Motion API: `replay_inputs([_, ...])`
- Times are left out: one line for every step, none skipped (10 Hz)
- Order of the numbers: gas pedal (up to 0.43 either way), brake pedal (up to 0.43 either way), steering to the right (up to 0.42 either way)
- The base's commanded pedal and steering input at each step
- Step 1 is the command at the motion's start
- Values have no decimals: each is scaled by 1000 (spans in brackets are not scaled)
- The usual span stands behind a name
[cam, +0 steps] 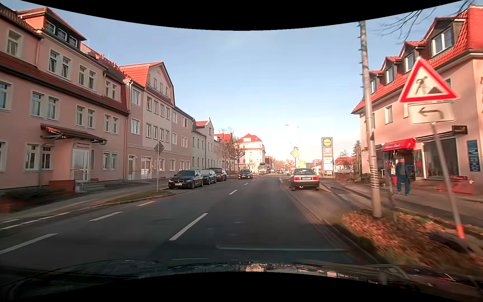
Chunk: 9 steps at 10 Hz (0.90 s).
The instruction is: Follow the waypoints while adhering to traffic rules and regulations
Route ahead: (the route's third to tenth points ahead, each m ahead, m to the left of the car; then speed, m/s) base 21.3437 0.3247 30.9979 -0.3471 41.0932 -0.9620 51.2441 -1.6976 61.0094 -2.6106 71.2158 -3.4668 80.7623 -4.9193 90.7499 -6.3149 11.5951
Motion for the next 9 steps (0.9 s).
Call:
replay_inputs([150, 0, 1])
replay_inputs([150, 0, 2])
replay_inputs([150, 0, 3])
replay_inputs([150, 0, 5])
replay_inputs([150, 0, 7])
replay_inputs([150, 0, 9])
replay_inputs([150, 0, 11])
replay_inputs([150, 0, 13])
replay_inputs([150, 0, 14])
